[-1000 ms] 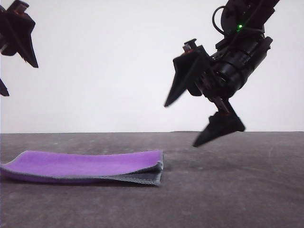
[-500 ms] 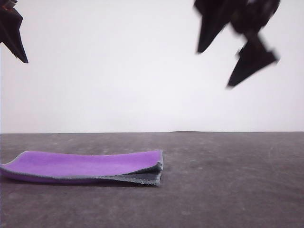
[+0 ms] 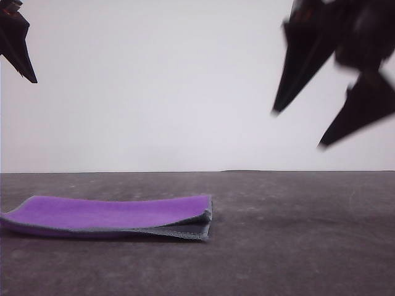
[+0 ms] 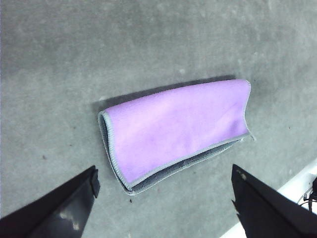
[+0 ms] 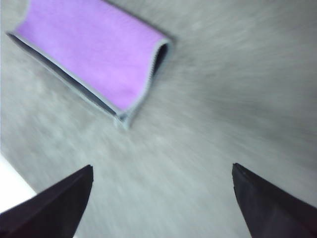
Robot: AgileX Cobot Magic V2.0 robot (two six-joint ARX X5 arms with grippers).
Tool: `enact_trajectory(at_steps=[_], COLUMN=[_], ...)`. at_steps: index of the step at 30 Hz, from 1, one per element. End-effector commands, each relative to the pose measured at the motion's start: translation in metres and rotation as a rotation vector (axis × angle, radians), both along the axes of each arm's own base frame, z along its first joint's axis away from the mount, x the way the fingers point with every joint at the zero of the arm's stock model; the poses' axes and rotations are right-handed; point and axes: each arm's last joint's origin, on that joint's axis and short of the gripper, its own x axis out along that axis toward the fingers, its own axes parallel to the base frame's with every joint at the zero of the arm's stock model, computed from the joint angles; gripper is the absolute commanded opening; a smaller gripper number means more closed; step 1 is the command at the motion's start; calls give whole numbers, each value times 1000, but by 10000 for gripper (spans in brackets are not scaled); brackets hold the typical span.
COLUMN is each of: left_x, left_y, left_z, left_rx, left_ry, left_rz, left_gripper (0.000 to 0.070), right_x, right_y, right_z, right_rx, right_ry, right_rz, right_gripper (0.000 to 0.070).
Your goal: Fold clothes
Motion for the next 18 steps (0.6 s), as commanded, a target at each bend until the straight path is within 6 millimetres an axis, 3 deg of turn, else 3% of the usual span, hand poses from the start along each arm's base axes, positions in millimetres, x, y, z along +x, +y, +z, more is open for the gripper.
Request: enact_trajectory(at_steps=[1,11,18], left_x=[5,6,7], left_y=[1,2,2], left_z=[1,1,1], left_rx=[0,2,0], left_ry=[-9,-22,-21], left_rz=[2,3,12], left_gripper=[516,516,516], right_x=[6,32,35], right_y=[7,38,60], right_z=[-8,-57,-83], right_rx=[91,265,282], right_ry=[24,113,181], right_rz=[-37,-21,1], right_gripper=[564,563,562])
